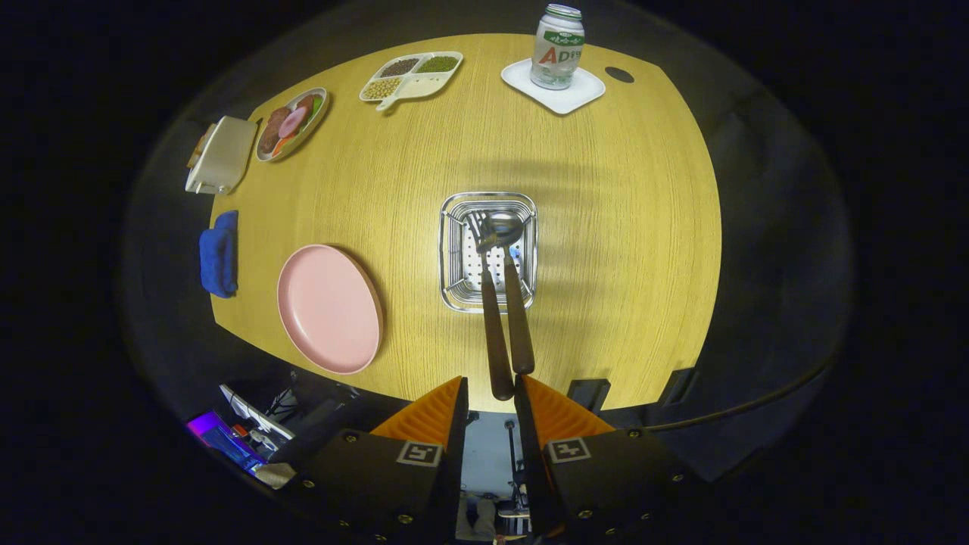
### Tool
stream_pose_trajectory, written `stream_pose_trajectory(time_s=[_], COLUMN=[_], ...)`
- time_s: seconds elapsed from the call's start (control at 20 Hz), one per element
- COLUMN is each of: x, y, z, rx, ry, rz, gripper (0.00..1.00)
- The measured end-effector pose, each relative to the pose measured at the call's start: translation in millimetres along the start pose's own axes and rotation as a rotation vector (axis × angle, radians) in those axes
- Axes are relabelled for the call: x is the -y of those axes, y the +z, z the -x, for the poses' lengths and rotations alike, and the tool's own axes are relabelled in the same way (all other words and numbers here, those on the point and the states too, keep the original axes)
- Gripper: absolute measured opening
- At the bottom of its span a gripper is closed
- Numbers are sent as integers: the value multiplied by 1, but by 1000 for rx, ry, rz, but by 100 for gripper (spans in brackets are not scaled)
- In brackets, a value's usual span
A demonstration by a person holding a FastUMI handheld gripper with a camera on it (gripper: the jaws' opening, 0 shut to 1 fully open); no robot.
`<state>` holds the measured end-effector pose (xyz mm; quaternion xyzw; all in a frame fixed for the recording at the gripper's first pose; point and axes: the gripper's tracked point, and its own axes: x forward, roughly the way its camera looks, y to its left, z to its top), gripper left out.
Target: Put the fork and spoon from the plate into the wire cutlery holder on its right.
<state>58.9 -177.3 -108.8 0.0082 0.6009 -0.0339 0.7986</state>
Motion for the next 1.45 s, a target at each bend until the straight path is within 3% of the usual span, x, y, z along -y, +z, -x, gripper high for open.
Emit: stream_pose_trajectory(time_s=[0.1, 0.15, 0.3, 0.4, 0.65, 1.05, 1.45], x=[-11, -14, -21, -19, -14, -37, -54], y=[3, 5, 22, 29, 49, 90, 92], z=[5, 9, 13, 13, 19, 75, 239], rx=[39, 61, 150, 202, 336, 761, 1388], ry=[43, 50, 64, 47, 27, 51, -61], rz=[-10, -8, 6, 9, -16, -23, -41], gripper=[37, 46, 55, 97, 97, 96, 96])
